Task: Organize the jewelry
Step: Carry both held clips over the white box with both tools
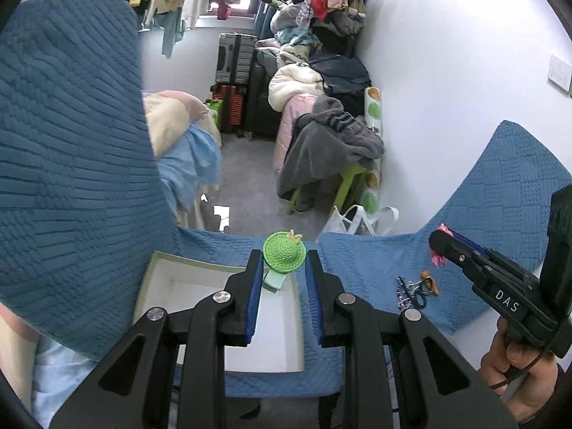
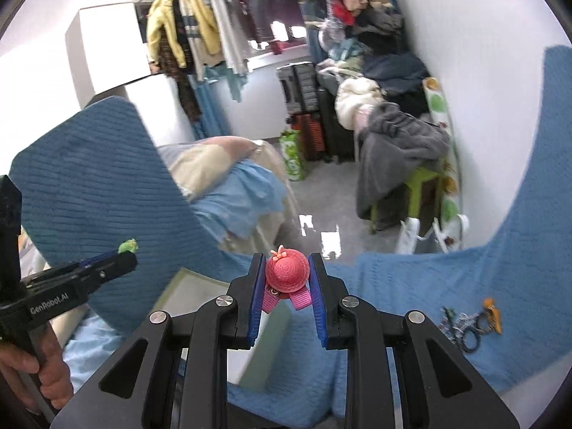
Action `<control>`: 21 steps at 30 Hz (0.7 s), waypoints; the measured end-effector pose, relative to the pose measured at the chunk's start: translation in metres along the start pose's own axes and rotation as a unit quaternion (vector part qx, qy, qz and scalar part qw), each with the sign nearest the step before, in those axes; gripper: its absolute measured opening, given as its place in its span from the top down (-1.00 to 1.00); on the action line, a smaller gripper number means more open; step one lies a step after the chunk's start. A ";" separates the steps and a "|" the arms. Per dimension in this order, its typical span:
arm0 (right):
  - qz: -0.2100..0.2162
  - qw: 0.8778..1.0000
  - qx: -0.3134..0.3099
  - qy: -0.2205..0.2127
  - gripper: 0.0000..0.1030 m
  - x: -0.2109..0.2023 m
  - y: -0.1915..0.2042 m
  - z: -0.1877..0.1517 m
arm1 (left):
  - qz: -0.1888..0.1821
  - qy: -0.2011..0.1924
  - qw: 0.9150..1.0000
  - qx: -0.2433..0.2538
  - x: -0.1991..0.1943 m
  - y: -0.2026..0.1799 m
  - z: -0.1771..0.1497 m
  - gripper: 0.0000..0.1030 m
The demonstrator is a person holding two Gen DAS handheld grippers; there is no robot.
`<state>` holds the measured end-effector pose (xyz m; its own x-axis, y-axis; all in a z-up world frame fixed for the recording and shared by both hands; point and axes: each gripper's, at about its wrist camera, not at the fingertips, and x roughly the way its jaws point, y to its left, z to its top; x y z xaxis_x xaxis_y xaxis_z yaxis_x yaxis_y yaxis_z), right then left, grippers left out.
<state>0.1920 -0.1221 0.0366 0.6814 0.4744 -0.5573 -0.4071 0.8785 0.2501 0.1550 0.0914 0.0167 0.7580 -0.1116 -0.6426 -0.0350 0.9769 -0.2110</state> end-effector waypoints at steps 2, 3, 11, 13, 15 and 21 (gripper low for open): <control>0.007 1.000 -0.006 0.004 0.58 0.008 0.013 -0.002 | 0.001 0.001 1.000 -0.007 0.000 0.012 -0.001 0.52; 0.011 1.000 -0.008 0.009 0.58 0.016 0.020 -0.004 | 0.000 0.003 1.000 -0.013 0.002 0.019 -0.002 0.52; 0.021 0.998 -0.016 0.062 0.58 0.062 0.051 -0.029 | 0.012 0.033 0.999 -0.035 0.022 0.064 -0.024 0.52; 0.023 0.996 -0.022 0.081 0.58 0.076 0.058 -0.038 | 0.016 0.039 0.998 -0.043 0.030 0.076 -0.033 0.52; 0.024 0.994 -0.030 0.100 0.58 0.088 0.064 -0.047 | 0.023 0.047 0.997 -0.049 0.036 0.085 -0.042 0.52; 0.014 0.988 -0.044 0.148 0.58 0.119 0.076 -0.073 | 0.031 0.078 0.994 -0.063 0.059 0.112 -0.063 0.52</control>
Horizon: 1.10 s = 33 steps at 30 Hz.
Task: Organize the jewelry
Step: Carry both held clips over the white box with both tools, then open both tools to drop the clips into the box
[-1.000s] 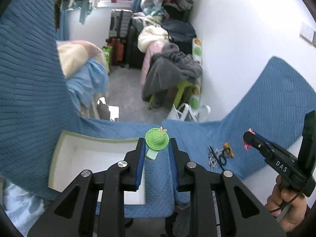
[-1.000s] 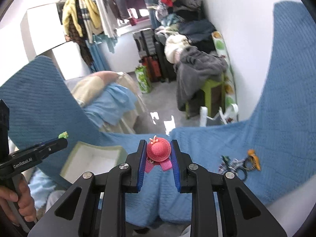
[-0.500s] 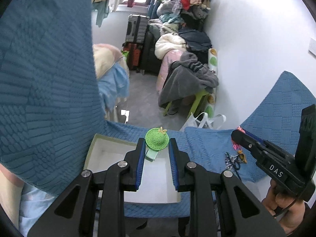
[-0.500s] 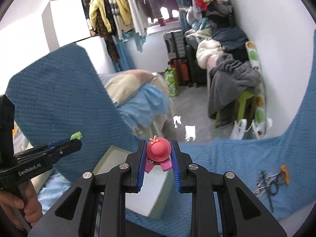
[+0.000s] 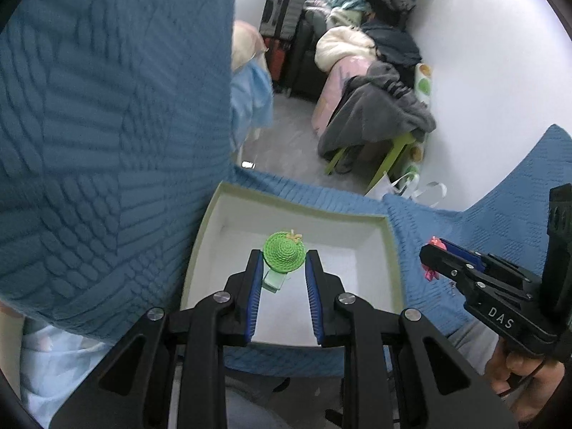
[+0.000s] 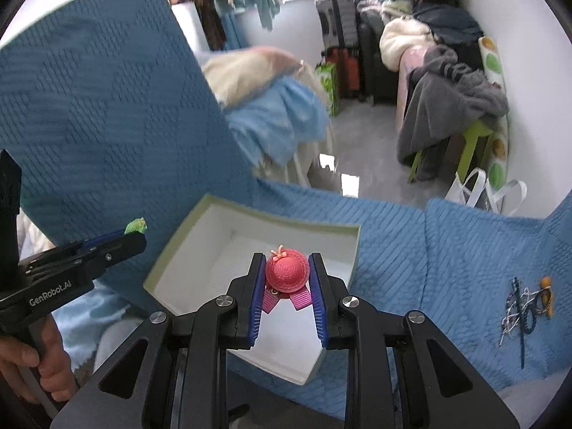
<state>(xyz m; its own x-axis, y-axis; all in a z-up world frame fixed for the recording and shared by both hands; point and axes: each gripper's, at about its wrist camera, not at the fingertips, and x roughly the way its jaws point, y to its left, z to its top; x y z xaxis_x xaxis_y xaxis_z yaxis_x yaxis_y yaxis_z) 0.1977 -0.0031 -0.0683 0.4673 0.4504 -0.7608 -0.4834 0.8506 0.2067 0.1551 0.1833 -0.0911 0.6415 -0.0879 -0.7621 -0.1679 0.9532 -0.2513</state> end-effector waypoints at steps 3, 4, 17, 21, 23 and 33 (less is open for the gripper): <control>-0.004 1.000 -0.002 0.017 0.58 0.014 0.002 -0.004 | 0.002 0.016 1.000 -0.004 0.014 0.011 -0.003 0.52; -0.004 1.000 -0.001 0.024 0.58 0.021 0.003 -0.006 | 0.003 0.020 1.000 -0.003 0.017 0.013 -0.004 0.52; -0.015 0.997 -0.003 0.079 0.58 0.063 0.009 -0.026 | 0.012 0.073 0.997 0.008 0.057 0.024 -0.019 0.52; -0.015 0.997 -0.004 0.075 0.35 0.061 0.009 -0.022 | 0.015 0.076 0.997 -0.004 0.055 0.027 -0.017 -0.19; -0.010 0.998 -0.003 0.069 0.31 0.057 0.009 -0.019 | 0.018 0.061 0.998 -0.004 0.047 0.026 -0.016 -0.39; -0.011 1.000 -0.015 0.007 0.17 0.006 0.004 0.005 | 0.022 0.016 1.000 0.003 0.007 0.002 -0.004 -0.41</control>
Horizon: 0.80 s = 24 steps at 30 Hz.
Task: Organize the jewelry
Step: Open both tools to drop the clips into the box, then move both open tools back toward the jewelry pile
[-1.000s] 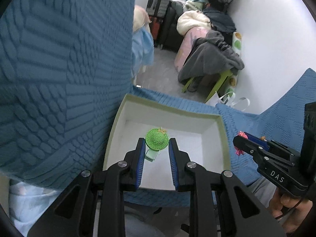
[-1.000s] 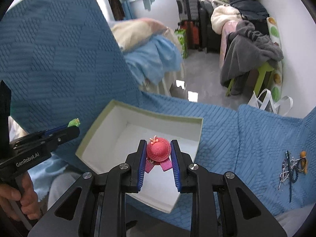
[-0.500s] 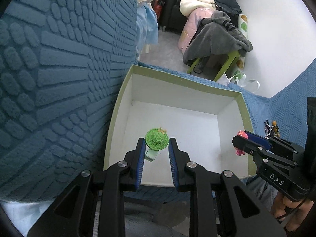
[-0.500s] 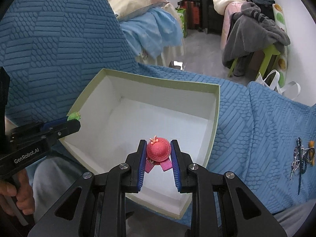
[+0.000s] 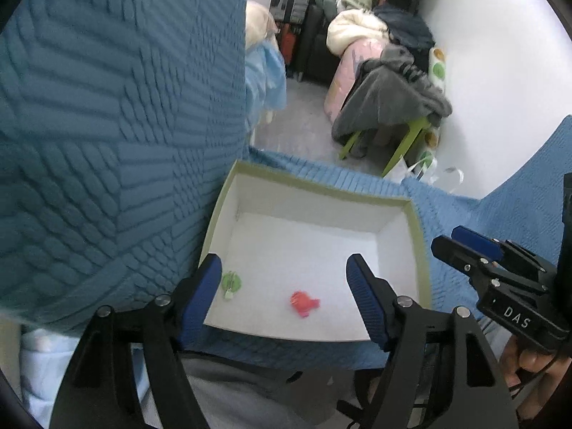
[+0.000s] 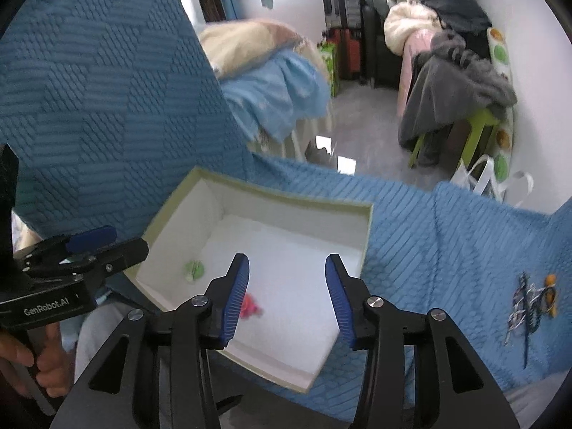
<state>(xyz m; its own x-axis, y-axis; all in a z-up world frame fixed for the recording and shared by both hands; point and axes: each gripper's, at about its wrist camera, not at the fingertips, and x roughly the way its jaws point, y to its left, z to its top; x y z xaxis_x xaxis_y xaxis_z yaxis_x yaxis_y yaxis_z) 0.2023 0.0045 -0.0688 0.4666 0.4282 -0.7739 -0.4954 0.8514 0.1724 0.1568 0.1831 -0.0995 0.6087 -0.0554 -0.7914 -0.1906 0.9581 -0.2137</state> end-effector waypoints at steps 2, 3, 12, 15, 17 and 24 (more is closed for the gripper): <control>-0.001 1.000 -0.004 -0.017 0.16 -0.015 -0.001 0.004 | 0.002 -0.016 1.000 0.002 -0.012 -0.006 0.003 -0.41; -0.002 1.000 -0.007 -0.029 0.16 -0.025 -0.002 0.006 | 0.001 -0.024 1.000 0.003 -0.018 -0.009 0.004 -0.41; -0.011 0.997 -0.012 -0.081 0.12 -0.080 -0.011 0.004 | -0.011 -0.079 0.997 0.012 -0.060 -0.038 0.010 -0.41; -0.016 0.996 -0.009 -0.092 0.12 -0.090 -0.019 0.000 | -0.016 -0.089 0.996 0.019 -0.068 -0.051 0.009 -0.41; -0.020 0.995 -0.007 -0.096 0.12 -0.095 -0.024 -0.002 | -0.018 -0.095 0.995 0.021 -0.071 -0.058 0.008 -0.41; -0.037 0.992 -0.002 -0.118 0.12 -0.115 -0.047 -0.014 | -0.034 -0.109 0.993 0.027 -0.076 -0.083 0.005 -0.41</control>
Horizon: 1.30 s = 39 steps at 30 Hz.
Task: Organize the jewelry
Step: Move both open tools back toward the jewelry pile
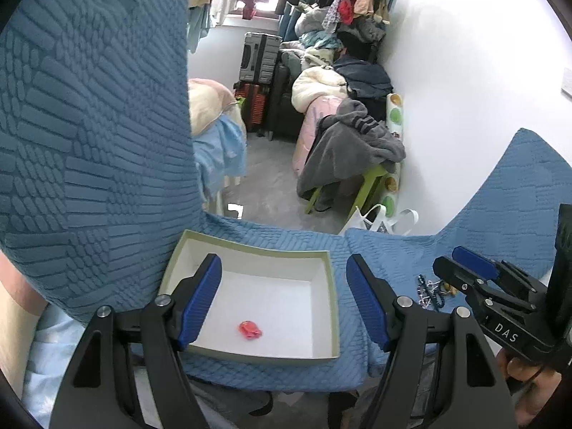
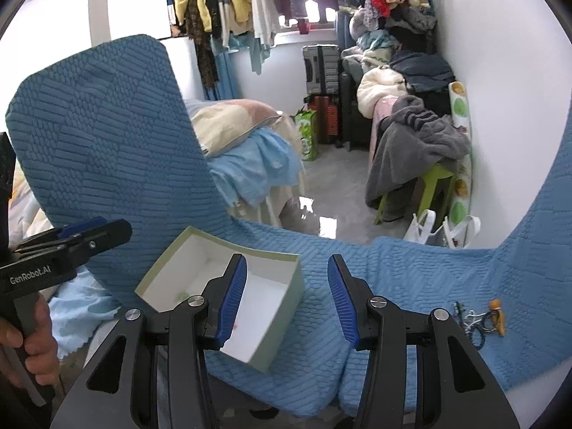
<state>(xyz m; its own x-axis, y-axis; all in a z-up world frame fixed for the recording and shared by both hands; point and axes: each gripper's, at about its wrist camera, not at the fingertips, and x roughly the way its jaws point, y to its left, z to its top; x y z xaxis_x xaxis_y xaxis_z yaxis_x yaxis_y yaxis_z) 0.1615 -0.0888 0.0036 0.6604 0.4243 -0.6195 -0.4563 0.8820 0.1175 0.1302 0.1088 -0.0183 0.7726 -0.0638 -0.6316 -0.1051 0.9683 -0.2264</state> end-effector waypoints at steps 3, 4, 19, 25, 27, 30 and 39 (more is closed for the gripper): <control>-0.008 1.000 0.002 -0.006 0.12 -0.006 -0.011 -0.005 | -0.006 -0.002 1.000 0.003 0.001 -0.012 -0.003 -0.41; -0.011 1.000 0.002 -0.008 0.12 -0.007 -0.014 -0.006 | -0.007 -0.002 1.000 0.004 0.001 -0.015 -0.005 -0.41; -0.067 0.997 0.008 -0.026 0.12 -0.034 -0.082 -0.036 | -0.048 -0.010 0.998 0.025 0.020 -0.086 -0.015 -0.41; -0.100 0.995 0.017 -0.019 0.12 -0.043 -0.114 -0.057 | -0.064 -0.006 0.997 0.036 0.030 -0.114 -0.026 -0.41; -0.106 0.994 0.023 -0.018 0.12 -0.046 -0.126 -0.064 | -0.070 -0.005 0.997 0.039 0.035 -0.125 -0.031 -0.41; -0.116 0.993 0.034 -0.017 0.13 -0.049 -0.140 -0.074 | -0.081 0.001 0.996 0.042 0.041 -0.138 -0.037 -0.41; -0.160 0.983 0.091 -0.008 0.16 -0.048 -0.194 -0.113 | -0.121 0.028 0.991 0.054 0.079 -0.180 -0.056 -0.41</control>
<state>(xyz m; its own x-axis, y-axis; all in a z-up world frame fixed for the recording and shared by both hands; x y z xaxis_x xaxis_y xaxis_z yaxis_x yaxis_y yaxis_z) 0.1509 -0.3030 -0.0777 0.7624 0.1211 -0.6356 -0.1111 0.9922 0.0557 0.1746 -0.0844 -0.0687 0.7306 -0.3075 -0.6096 0.1489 0.9431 -0.2973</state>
